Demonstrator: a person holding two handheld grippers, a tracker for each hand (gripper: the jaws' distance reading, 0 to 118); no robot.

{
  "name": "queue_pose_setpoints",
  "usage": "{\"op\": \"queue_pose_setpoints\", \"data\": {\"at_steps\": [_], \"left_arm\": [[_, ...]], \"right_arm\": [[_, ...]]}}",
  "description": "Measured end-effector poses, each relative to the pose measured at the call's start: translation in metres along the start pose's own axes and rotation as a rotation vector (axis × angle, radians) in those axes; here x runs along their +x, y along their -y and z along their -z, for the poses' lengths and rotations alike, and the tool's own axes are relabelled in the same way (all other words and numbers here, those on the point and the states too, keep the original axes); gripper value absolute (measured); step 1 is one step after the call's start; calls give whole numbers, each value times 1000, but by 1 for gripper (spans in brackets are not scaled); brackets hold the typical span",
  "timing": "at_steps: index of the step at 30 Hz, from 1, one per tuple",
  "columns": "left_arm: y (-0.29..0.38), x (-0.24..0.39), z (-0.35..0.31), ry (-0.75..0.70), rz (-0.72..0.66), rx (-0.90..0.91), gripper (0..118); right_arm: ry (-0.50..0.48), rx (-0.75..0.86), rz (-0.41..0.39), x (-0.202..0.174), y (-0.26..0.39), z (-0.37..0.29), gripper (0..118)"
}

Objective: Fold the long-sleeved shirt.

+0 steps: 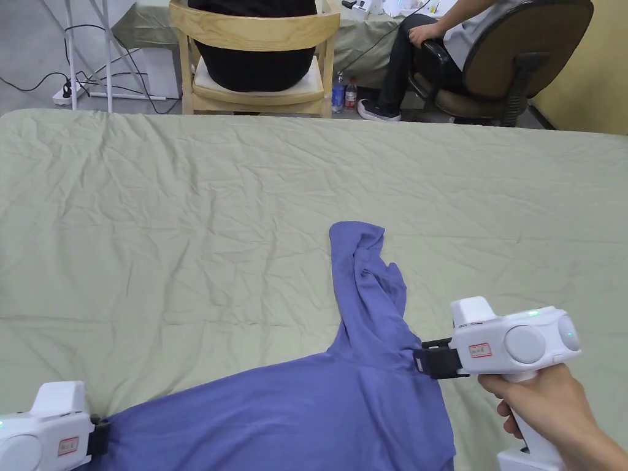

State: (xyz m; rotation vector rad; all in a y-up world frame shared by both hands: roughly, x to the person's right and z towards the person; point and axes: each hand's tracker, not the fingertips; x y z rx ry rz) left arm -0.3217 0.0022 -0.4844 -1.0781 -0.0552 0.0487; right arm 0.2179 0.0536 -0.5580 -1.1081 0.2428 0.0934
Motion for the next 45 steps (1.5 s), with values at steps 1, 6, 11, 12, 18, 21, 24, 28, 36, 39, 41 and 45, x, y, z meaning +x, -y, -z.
{"op": "queue_pose_setpoints", "data": {"at_steps": [1,6,11,12,18,21,24,28,36,39,41,45], "left_arm": [[-1,1,0,0,2,0,6],[-2,5,0,-11,22,-3,6],[-1,6,-1,-11,14,8,5],[-1,6,-1,-18,30,13,5],[1,10,-24,-51,58,69,5],[-1,14,-47,-52,60,120,5],[-7,13,-77,-37,55,167,5],[-20,12,-125,-50,78,270,5],[-59,16,-244,-34,109,511,5],[-79,16,-283,-20,87,585,5],[-90,18,-306,-10,83,620,5],[-116,22,-352,-26,109,702,5]], "right_arm": [[-4,-20,10,1,-2,9,58],[2,-89,29,2,2,49,47],[32,-40,48,0,5,37,5],[43,-24,50,1,6,34,4],[25,86,31,-9,8,-19,4],[44,172,-19,-18,7,-59,4],[47,241,-27,-25,8,-101,3],[66,330,-50,-29,8,-157,3],[111,581,-73,-34,0,-287,3],[132,647,-77,-35,-9,-331,3],[139,689,-72,-35,-14,-358,3],[164,754,-88,-43,-25,-414,3]]}}
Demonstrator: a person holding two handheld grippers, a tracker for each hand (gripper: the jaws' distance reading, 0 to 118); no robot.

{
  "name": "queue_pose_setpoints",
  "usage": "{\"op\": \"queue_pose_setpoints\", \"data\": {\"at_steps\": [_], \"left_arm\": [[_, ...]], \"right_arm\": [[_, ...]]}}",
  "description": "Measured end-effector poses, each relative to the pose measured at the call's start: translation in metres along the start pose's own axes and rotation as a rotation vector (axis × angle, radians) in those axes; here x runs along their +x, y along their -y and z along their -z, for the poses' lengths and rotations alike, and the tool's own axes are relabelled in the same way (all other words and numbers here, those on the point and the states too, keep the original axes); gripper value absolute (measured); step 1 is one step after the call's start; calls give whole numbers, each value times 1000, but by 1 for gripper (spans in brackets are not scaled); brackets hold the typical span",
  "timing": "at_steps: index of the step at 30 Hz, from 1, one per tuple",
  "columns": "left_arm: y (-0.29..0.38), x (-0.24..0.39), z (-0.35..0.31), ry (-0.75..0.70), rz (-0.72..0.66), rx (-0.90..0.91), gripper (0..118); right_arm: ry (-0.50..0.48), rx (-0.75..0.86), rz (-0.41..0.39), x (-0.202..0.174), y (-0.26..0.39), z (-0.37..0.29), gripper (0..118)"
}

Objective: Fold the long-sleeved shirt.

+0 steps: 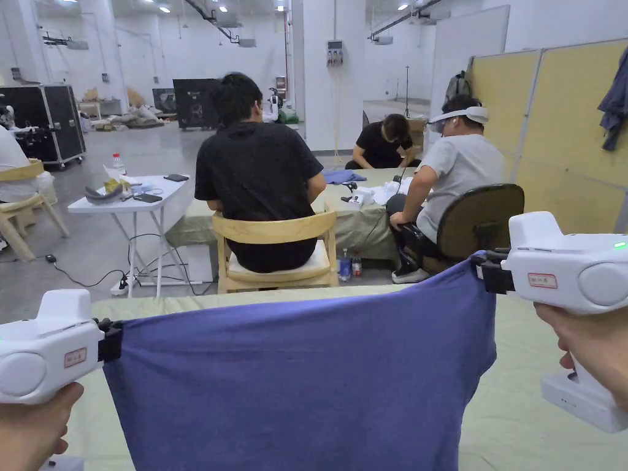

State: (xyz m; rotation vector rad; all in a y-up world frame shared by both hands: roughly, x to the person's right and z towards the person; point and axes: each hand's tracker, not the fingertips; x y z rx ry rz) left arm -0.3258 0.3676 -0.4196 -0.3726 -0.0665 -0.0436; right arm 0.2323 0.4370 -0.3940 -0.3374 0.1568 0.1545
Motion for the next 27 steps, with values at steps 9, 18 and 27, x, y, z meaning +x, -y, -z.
{"op": "queue_pose_setpoints", "data": {"at_steps": [9,18,27], "left_arm": [[-104,-10,-27,-3,-15,138,5],[-200,-14,-57,4,-60,262,5],[-272,-2,-88,1,-11,358,5]], "right_arm": [[34,153,15,11,-105,-48,3],[81,269,43,25,-200,-81,3],[109,354,82,53,-263,-113,3]]}}
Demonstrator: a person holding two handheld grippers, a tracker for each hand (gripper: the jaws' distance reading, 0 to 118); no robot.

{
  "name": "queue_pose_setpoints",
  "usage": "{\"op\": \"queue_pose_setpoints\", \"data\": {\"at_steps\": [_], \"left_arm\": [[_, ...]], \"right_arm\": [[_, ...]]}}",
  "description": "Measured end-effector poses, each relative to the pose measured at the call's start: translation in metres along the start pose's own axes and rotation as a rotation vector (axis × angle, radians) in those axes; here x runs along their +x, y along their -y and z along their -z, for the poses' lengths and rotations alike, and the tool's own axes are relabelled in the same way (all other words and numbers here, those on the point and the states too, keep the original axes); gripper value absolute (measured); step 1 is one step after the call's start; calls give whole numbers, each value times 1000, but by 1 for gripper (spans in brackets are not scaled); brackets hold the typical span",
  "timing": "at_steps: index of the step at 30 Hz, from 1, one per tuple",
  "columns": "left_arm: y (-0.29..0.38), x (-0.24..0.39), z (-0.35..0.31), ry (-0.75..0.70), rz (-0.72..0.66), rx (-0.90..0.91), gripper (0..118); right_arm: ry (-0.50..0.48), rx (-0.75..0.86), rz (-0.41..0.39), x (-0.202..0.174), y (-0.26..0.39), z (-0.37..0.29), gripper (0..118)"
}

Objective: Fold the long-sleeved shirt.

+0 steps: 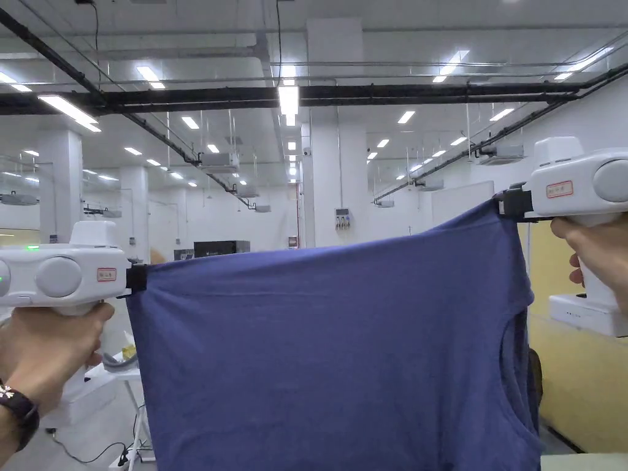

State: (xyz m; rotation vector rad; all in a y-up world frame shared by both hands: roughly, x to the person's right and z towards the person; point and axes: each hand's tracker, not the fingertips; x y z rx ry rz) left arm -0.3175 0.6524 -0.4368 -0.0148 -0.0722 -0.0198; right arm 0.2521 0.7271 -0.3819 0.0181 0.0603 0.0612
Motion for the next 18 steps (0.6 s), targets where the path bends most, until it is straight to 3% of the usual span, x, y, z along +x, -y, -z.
{"op": "queue_pose_setpoints", "data": {"at_steps": [18], "left_arm": [[-47,-11,16,-25,-66,45,5]], "right_arm": [[22,39,-22,-7,-35,13,3]]}}
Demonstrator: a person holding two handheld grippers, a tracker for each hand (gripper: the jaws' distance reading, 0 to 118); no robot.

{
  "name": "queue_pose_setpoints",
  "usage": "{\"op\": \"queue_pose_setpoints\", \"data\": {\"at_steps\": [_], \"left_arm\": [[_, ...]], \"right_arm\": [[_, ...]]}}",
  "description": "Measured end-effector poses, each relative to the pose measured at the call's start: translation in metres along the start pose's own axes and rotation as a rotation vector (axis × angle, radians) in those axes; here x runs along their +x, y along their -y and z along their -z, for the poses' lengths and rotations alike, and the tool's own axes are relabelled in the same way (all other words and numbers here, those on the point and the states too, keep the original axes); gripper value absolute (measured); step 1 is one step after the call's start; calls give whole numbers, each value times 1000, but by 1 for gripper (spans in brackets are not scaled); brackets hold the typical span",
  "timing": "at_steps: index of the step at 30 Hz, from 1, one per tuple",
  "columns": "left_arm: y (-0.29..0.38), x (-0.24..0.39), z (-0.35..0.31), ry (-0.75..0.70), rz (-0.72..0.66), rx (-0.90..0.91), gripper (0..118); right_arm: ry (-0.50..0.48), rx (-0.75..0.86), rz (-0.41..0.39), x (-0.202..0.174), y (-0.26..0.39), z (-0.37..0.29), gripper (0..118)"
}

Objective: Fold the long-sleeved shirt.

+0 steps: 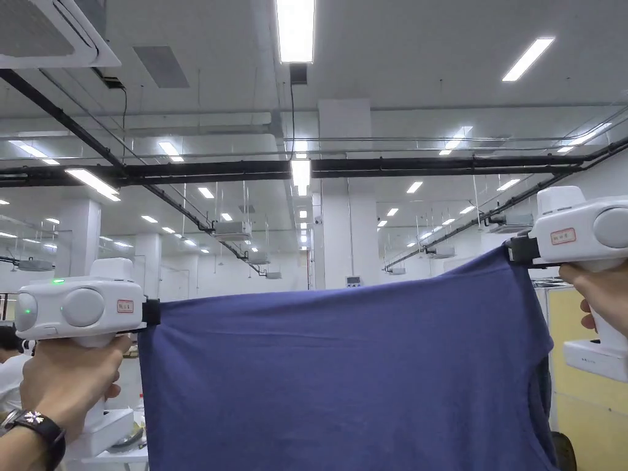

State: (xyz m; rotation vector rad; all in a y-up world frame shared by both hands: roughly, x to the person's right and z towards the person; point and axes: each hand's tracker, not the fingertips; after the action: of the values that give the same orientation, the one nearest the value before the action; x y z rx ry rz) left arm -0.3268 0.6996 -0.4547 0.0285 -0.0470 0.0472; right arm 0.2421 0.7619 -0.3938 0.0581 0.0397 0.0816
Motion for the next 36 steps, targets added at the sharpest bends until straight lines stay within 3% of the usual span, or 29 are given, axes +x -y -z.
{"op": "queue_pose_setpoints", "data": {"at_steps": [5,8,12,22,36], "left_arm": [[1,-4,13,-10,12,17,5],[10,-10,29,-12,17,-11,5],[22,-16,55,-33,25,-15,5],[41,-33,135,-59,55,-48,5],[91,-38,232,-85,73,-94,5]], "right_arm": [[3,-4,-26,-8,1,24,3],[-18,-4,6,-9,3,43,3],[-7,-16,-56,-23,8,74,3],[-1,-40,-81,-39,24,169,3],[-18,-89,-41,-40,99,276,4]]}}
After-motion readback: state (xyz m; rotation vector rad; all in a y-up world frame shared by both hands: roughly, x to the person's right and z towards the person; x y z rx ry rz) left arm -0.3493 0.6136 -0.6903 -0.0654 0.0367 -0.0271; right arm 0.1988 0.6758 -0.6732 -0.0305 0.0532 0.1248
